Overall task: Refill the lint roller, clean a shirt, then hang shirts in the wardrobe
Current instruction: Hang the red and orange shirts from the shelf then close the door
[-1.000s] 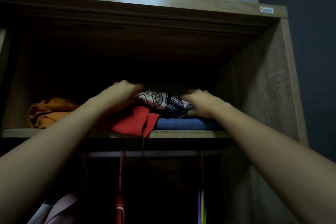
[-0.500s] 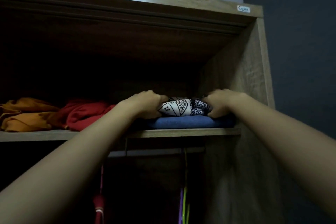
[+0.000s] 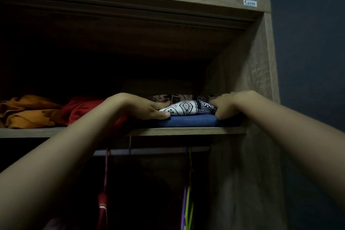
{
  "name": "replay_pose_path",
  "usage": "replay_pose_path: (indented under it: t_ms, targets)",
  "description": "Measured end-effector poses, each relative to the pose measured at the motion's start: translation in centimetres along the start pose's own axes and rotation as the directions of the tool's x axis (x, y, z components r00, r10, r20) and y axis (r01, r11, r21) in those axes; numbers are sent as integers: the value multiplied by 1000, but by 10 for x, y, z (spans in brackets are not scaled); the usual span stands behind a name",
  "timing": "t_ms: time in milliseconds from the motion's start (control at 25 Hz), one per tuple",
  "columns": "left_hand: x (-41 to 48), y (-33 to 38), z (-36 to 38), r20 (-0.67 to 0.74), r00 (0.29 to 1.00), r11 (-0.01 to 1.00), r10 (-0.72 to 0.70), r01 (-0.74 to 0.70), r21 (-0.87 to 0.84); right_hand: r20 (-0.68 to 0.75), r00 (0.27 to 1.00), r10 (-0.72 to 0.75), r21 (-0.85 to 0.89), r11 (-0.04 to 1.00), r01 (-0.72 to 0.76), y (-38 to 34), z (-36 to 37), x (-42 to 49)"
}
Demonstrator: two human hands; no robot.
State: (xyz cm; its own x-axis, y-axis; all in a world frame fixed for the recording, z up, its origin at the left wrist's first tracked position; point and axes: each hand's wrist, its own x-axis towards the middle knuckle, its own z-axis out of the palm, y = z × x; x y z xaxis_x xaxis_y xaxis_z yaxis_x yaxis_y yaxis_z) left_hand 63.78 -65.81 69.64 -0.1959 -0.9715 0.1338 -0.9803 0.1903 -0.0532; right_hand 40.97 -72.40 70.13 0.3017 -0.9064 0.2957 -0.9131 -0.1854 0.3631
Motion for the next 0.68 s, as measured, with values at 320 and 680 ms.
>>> replay_pose_path:
  t_ms: [320, 680]
  targets:
    - [-40, -45, -13, -678, 735, 995, 27, -82, -49, -401, 871, -286, 153, 916, 371, -39, 8, -30]
    - [-44, -89, 29, -454, 821, 890, -346, 440, 116, -512, 801, -311, 150, 885, 440, -116, 12, -9]
